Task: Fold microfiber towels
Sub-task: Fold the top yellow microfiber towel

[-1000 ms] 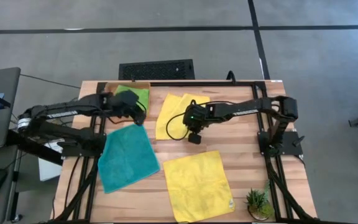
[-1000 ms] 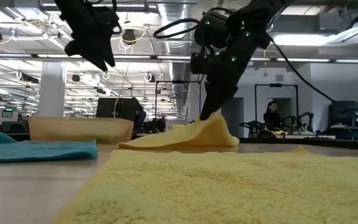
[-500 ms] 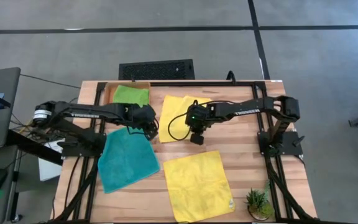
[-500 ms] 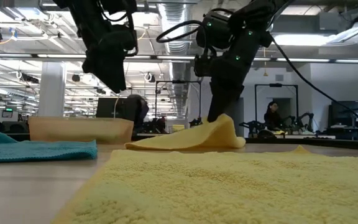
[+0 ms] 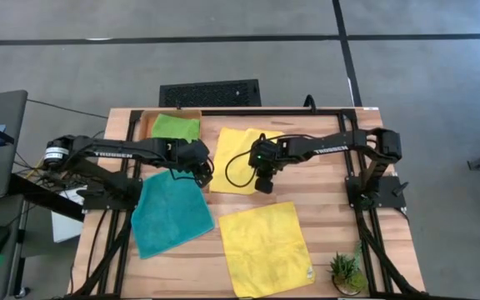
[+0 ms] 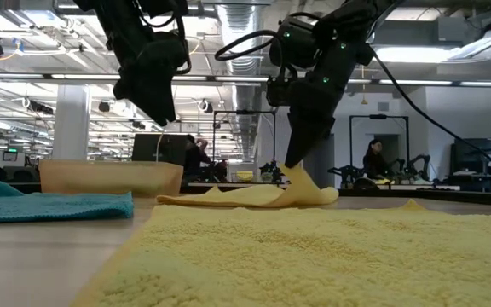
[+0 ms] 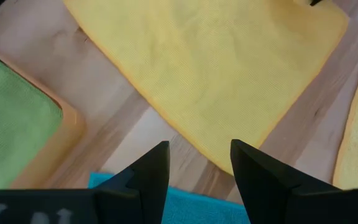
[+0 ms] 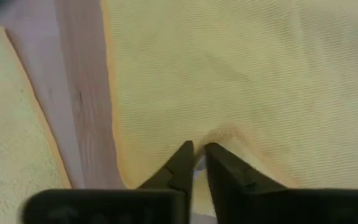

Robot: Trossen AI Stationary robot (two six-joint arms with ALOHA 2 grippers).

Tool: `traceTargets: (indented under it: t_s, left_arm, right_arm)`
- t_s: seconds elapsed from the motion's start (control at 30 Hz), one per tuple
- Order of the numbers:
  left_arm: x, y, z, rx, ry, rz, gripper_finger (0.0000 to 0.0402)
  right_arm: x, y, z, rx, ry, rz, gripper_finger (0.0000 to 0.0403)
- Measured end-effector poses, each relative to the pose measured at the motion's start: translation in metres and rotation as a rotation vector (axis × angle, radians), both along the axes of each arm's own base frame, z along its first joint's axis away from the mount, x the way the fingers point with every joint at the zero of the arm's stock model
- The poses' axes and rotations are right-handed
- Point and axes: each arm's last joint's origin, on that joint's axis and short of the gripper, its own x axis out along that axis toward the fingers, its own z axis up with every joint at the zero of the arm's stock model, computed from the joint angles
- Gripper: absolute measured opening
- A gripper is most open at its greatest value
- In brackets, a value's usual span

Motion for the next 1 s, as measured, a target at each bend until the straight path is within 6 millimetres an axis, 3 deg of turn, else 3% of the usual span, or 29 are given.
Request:
traceTargets:
  t_s: [0.1, 0.27, 0.5, 0.83, 1.0]
  left_arm:
    - [0.001, -0.001, -0.001, -0.020, 0.001, -0.012, 0.0162]
    - [0.013, -0.008, -0.008, 0.002, -0.005, -0.086, 0.0162]
    - [0.037, -0.022, -0.033, 0.058, 0.038, -0.299, 0.0162]
    - [0.062, -0.027, -0.086, 0.041, 0.143, -0.383, 0.0162]
    - [0.066, -0.029, -0.097, 0.031, 0.161, -0.403, 0.0162]
  right_arm:
    - [0.000, -0.001, 0.000, 0.005, 0.000, -0.014, 0.0013]
    - [-0.001, -0.001, 0.001, 0.005, 0.000, -0.012, 0.0005]
    - [-0.010, -0.003, 0.025, 0.002, -0.052, -0.029, 0.0003]
    - [-0.019, -0.008, 0.046, 0.015, -0.109, -0.099, 0.0001]
    - [-0.020, -0.015, 0.046, 0.004, -0.114, -0.131, 0.0001]
